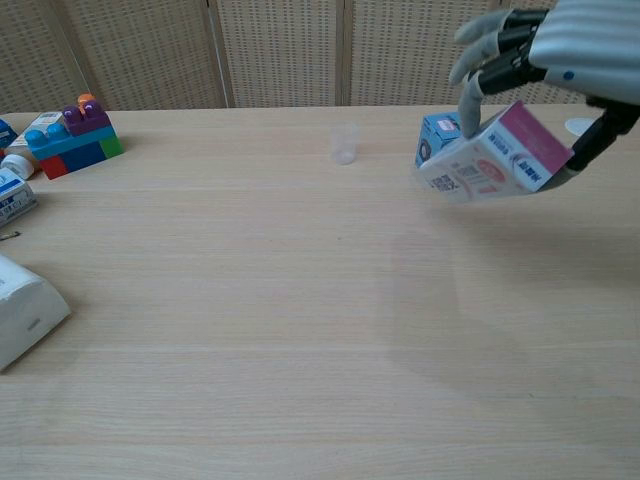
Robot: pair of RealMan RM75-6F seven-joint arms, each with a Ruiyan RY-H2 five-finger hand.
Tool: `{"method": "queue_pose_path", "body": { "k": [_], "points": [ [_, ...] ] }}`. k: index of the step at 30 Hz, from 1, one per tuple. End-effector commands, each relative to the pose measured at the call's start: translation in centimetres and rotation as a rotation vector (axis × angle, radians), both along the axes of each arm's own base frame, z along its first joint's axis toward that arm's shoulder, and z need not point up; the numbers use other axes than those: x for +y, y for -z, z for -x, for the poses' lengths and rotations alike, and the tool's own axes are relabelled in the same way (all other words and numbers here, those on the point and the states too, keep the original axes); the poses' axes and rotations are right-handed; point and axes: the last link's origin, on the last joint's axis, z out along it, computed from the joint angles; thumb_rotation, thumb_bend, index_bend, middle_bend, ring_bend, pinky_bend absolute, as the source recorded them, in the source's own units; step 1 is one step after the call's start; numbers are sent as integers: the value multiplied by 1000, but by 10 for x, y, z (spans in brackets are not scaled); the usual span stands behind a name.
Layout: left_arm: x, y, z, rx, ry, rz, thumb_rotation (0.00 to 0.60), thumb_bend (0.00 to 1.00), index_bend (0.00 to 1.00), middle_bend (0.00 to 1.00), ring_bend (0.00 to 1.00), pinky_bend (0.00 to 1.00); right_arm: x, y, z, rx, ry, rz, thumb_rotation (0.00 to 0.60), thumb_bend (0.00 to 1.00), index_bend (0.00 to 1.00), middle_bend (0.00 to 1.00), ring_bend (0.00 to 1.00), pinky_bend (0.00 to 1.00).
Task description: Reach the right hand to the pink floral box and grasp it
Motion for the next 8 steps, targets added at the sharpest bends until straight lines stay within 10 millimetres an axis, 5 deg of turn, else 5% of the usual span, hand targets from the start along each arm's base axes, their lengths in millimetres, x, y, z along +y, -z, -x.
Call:
{"method": "queue_pose_path", "body": {
  "k": [1, 8],
  "points": [
    [-1, -1, 0, -4, 3, -2, 600, 119, 58, 0, 0, 0, 13, -41, -41, -14, -116, 88, 600, 0, 476, 476, 232, 102],
    [-2, -3, 1, -6, 5, 0, 600, 118, 58, 0, 0, 0, 29, -71, -93, -86, -191, 123, 600, 0, 484, 485, 239, 111]
  ]
}}
